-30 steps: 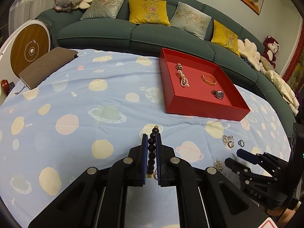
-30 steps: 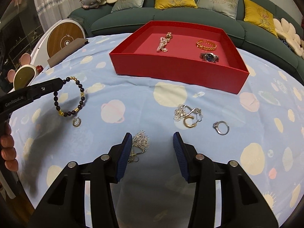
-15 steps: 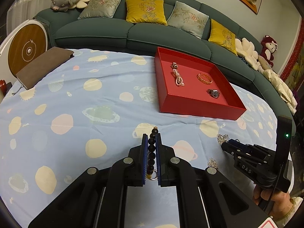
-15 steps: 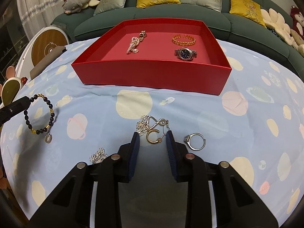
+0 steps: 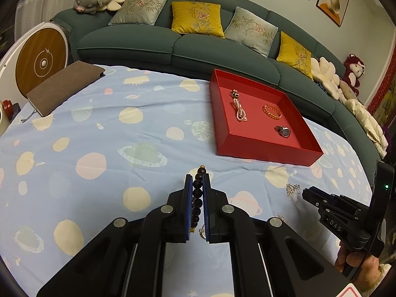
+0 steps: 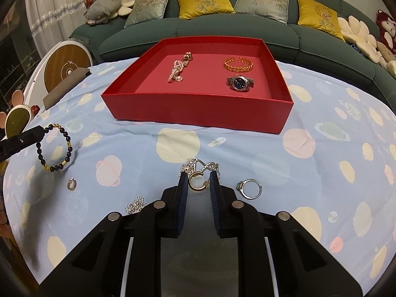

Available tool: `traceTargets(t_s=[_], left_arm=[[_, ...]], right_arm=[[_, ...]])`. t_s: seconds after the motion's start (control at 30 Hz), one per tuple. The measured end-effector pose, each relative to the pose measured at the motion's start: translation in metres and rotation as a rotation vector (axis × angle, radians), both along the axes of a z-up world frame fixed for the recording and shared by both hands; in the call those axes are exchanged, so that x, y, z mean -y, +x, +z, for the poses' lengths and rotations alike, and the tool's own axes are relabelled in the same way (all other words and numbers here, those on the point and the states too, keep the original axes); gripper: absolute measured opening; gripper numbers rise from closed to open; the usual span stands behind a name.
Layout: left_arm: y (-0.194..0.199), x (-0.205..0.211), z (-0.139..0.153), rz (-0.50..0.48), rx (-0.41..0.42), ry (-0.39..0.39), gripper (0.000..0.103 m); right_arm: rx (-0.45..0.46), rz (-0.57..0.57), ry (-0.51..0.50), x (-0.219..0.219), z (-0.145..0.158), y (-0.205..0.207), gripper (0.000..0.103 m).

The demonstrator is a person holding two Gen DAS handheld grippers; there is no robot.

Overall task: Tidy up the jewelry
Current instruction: 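Lower the bracelet and ring into the red box and open both tools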

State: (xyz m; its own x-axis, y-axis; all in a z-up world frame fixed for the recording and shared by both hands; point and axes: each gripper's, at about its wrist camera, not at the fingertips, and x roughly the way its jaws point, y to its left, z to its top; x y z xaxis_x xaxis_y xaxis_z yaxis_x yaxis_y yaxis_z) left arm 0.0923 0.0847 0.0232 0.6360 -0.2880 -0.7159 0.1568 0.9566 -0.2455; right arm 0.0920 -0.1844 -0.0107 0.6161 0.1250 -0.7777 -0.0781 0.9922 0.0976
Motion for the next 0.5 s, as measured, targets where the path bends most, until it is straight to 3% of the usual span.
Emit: traceTargets(t_s=[0.27,0.5], left_arm=[[0.007,0.039,0.021,-0.069,0.038,-0.005,0.005],[0.047,0.086,0.046,-0.137,0.076,-0.017,0.005]], right_arm=[[0.062,-0.023,0.033,0.017,0.031,0.001,0.017],[0.103,-0.063,0.054,0.042,0.054,0.033,0.017]])
